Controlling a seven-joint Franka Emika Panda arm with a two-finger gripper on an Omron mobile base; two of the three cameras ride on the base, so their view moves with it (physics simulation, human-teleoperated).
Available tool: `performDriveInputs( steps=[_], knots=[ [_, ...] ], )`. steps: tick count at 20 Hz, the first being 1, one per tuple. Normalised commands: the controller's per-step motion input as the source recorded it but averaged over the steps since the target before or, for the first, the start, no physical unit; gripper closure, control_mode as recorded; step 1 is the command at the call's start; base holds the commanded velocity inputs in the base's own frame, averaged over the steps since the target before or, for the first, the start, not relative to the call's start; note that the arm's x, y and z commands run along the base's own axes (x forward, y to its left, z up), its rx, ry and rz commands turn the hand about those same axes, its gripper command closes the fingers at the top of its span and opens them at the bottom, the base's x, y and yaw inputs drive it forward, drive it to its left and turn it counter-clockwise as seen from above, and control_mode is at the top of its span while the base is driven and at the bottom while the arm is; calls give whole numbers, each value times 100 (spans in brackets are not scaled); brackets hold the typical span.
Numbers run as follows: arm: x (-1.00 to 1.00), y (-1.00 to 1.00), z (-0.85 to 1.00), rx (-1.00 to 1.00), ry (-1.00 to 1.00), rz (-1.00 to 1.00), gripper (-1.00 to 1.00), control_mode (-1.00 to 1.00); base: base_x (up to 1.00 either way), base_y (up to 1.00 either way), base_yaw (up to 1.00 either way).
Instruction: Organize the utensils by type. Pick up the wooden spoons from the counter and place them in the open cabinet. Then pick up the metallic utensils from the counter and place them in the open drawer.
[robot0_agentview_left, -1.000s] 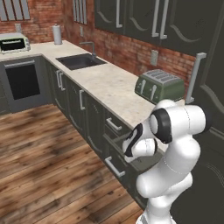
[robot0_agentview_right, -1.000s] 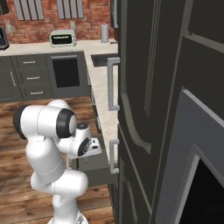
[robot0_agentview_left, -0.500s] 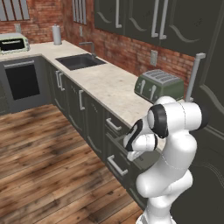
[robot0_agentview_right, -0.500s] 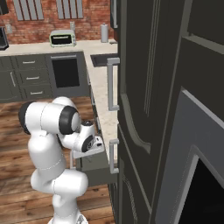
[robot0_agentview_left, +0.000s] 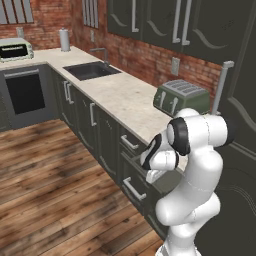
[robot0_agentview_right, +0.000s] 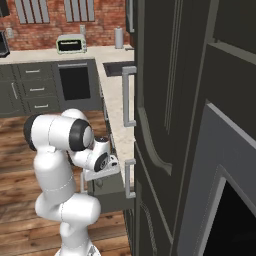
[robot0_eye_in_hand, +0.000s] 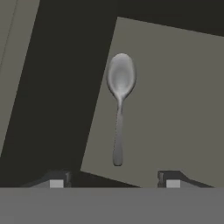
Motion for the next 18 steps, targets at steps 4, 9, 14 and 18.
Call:
performDriveInputs(
  steps=[4,9,14,18],
  knots=[
    [-36,40,-32,0,-16,0,-100,-100,0,0,0],
    [-63,83,-36,0,-11,-3,-100,-100,0,0,0],
    [-65,93,-8,0,0,-11,-100,-100,0,0,0],
    [-45,31,48,10,3,-24,-100,-100,0,0,0]
  ],
)
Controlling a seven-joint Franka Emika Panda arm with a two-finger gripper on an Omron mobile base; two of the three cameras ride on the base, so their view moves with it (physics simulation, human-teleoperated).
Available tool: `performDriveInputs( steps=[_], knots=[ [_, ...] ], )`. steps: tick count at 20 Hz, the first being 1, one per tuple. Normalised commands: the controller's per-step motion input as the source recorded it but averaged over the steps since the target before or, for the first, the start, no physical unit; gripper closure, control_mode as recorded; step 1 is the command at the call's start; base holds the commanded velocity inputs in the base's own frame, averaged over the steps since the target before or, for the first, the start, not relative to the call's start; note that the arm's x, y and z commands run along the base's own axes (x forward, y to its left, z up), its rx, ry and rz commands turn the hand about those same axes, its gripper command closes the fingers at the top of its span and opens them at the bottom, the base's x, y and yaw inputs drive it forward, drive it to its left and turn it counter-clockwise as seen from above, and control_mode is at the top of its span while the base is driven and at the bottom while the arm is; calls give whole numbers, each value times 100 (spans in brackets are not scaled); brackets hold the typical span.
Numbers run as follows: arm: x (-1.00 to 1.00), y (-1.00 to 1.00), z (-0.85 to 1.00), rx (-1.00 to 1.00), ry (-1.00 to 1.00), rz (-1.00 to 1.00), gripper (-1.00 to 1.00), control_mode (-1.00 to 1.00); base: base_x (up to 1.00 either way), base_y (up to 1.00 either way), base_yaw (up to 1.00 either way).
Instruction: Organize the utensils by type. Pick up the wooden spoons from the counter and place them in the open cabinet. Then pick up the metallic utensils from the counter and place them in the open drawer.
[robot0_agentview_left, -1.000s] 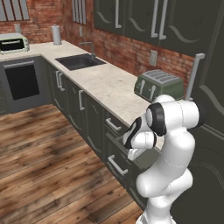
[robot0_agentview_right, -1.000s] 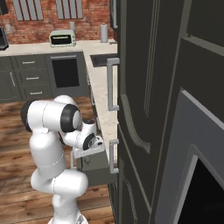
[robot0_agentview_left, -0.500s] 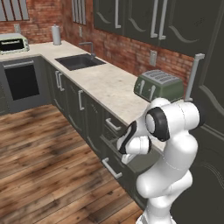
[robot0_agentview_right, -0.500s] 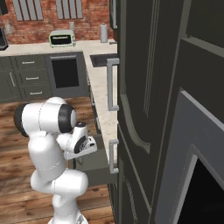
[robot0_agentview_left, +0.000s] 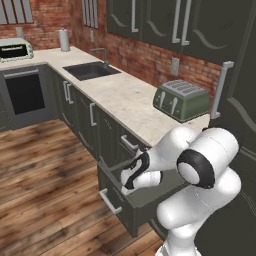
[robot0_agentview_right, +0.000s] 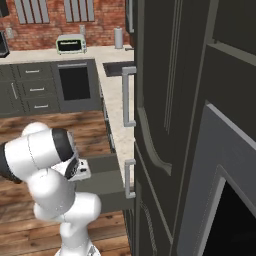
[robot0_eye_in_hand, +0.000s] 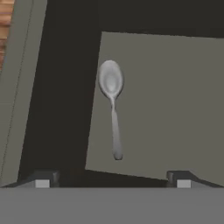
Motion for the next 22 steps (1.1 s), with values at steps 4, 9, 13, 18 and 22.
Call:
performDriveInputs(
  steps=[4,9,13,18,22],
  knots=[
    [-29,0,100,9,2,-24,-100,-100,0,0,0],
    [-39,0,100,-1,-2,-21,-100,-100,0,0,0],
    [-33,1,99,-11,-10,-21,-100,-100,0,0,0],
    [-32,0,100,-2,-8,-19,-100,-100,0,0,0],
    [-16,-5,100,3,-2,-12,-100,-100,0,0,0]
  ],
)
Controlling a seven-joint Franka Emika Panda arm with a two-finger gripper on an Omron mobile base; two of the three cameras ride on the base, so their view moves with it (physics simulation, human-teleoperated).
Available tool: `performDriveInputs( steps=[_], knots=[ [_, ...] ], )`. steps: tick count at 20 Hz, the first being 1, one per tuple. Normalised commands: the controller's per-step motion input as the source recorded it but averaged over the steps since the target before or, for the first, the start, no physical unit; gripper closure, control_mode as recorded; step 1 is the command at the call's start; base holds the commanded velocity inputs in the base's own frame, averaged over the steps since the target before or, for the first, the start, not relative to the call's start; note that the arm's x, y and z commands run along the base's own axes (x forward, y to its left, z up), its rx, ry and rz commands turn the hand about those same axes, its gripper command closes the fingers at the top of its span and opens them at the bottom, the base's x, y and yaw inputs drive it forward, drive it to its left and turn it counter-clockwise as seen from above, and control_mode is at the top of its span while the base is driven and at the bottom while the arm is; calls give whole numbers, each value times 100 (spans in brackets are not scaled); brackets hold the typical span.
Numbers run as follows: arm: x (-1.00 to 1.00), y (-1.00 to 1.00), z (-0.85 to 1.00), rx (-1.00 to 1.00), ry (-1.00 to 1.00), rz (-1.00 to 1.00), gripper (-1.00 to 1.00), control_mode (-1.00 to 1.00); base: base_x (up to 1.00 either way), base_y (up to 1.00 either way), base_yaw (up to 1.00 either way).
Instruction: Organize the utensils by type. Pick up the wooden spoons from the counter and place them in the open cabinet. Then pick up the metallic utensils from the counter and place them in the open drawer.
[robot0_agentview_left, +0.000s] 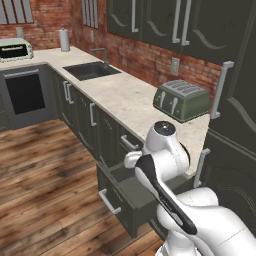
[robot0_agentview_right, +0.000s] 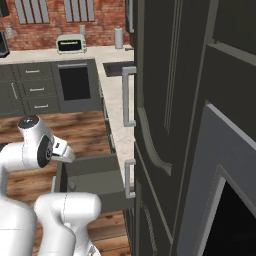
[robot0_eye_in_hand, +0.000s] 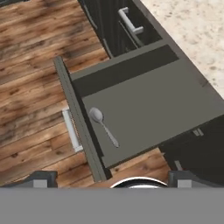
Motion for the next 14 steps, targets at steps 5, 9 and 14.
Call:
performDriveInputs(
  steps=[5,9,14],
  knots=[
    [-8,-5,89,3,-5,-4,-100,-100,0,0,0],
    [-31,-1,62,0,-15,1,-100,-100,0,0,0],
    [-47,-19,72,0,-18,3,-100,-100,0,0,0]
  ],
)
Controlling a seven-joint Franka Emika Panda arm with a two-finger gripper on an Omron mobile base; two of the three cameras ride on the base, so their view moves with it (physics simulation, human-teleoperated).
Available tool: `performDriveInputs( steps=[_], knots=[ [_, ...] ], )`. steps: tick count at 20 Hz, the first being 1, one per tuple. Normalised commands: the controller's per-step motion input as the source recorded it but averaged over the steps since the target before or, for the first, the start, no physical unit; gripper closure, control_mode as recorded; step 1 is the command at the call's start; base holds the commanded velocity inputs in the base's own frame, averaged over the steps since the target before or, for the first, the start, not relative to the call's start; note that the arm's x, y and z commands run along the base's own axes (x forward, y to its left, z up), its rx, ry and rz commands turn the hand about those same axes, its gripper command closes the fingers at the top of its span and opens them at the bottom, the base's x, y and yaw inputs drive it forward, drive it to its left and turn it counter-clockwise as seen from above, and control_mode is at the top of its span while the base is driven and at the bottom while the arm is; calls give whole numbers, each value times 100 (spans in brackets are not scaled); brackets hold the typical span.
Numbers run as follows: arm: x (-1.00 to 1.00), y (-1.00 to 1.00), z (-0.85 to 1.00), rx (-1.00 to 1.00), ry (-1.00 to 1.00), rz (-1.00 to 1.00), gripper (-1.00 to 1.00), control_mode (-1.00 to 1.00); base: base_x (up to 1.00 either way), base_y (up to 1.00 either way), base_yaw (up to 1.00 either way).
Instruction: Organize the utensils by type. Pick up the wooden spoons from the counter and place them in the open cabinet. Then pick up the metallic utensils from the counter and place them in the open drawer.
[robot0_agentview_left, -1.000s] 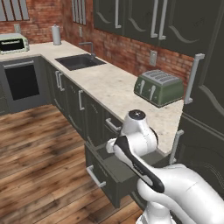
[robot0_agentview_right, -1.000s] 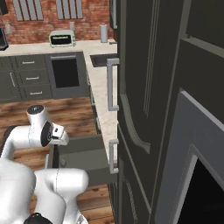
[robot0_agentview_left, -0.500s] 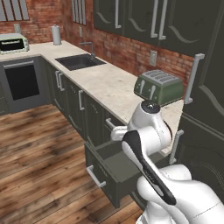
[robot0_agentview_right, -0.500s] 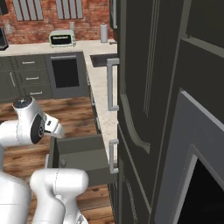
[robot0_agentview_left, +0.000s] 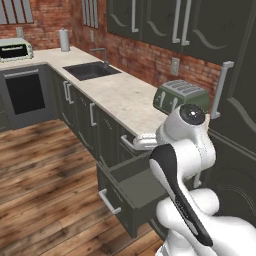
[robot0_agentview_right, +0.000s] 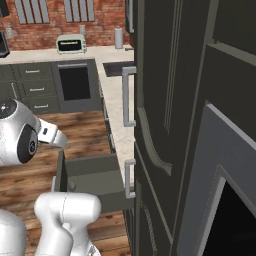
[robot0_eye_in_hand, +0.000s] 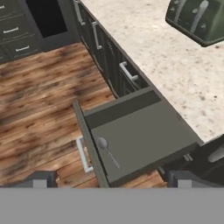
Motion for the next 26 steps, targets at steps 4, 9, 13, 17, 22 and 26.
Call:
performDriveInputs(
  steps=[4,9,13,17,22,26],
  knots=[
    [-48,-34,77,0,-11,6,-100,-100,0,0,0],
    [-48,-35,66,0,-12,2,-100,-100,0,0,0],
    [-43,-20,35,0,-10,0,-100,-100,0,0,0],
    [-37,-14,27,0,0,-2,-100,-100,0,0,0],
    [-10,-11,5,0,0,-3,-100,-100,0,0,0],
    [0,0,0,0,5,0,-100,-100,0,0,0]
  ],
)
